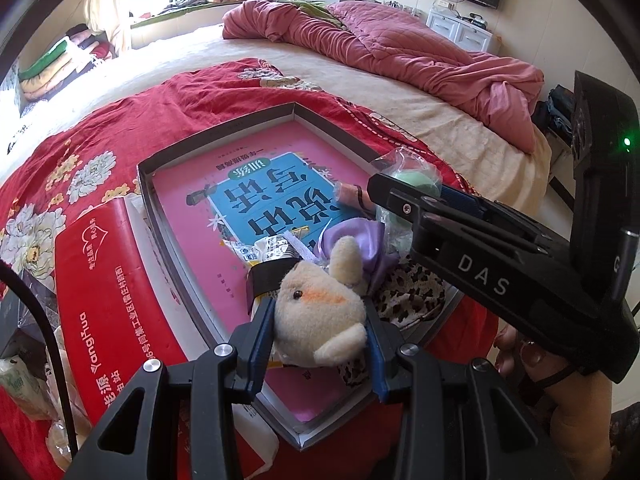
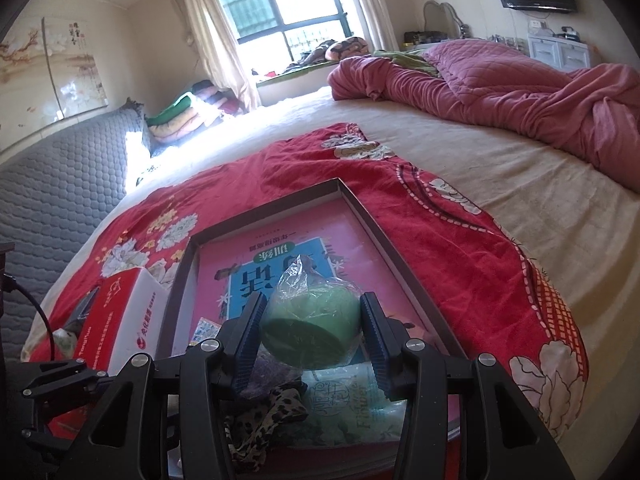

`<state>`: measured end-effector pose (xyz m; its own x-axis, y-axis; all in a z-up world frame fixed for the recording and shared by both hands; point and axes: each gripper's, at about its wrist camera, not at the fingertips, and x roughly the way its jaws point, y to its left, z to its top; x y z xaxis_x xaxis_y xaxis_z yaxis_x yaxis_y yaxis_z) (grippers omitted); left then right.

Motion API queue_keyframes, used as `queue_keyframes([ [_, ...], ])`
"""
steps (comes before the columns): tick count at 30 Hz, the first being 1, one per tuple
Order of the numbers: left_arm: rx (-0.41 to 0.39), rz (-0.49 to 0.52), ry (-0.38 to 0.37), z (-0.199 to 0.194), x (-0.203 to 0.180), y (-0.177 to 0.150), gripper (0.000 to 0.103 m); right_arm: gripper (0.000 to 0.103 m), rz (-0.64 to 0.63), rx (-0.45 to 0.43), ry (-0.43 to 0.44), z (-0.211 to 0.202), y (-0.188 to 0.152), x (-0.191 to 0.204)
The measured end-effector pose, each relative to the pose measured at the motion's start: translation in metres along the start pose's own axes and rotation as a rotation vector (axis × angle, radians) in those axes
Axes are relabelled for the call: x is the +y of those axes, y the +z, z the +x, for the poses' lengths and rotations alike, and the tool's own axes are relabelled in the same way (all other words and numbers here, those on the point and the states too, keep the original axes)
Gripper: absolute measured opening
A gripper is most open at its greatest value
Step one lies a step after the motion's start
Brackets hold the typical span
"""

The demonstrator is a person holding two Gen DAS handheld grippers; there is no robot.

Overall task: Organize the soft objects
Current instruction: 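Lower and release the bunny in the tray with the left tool while the right tool releases the ball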

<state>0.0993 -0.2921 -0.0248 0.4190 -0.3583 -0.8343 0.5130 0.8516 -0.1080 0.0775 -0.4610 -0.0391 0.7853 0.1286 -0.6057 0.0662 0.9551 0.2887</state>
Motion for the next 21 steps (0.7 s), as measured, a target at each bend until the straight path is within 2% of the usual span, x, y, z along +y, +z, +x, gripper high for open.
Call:
queue_keyframes([
  [8,0.008,0.004,0.007,0.004,0.0,0.003,0.041,0.049,-0.032,0.011,-0.038,0.011,0.0,-0.001],
  [21,0.02,0.004,0.006,0.006,0.0,0.005,0.041,0.051,0.015,0.012,0.009,0.014,-0.002,-0.009],
])
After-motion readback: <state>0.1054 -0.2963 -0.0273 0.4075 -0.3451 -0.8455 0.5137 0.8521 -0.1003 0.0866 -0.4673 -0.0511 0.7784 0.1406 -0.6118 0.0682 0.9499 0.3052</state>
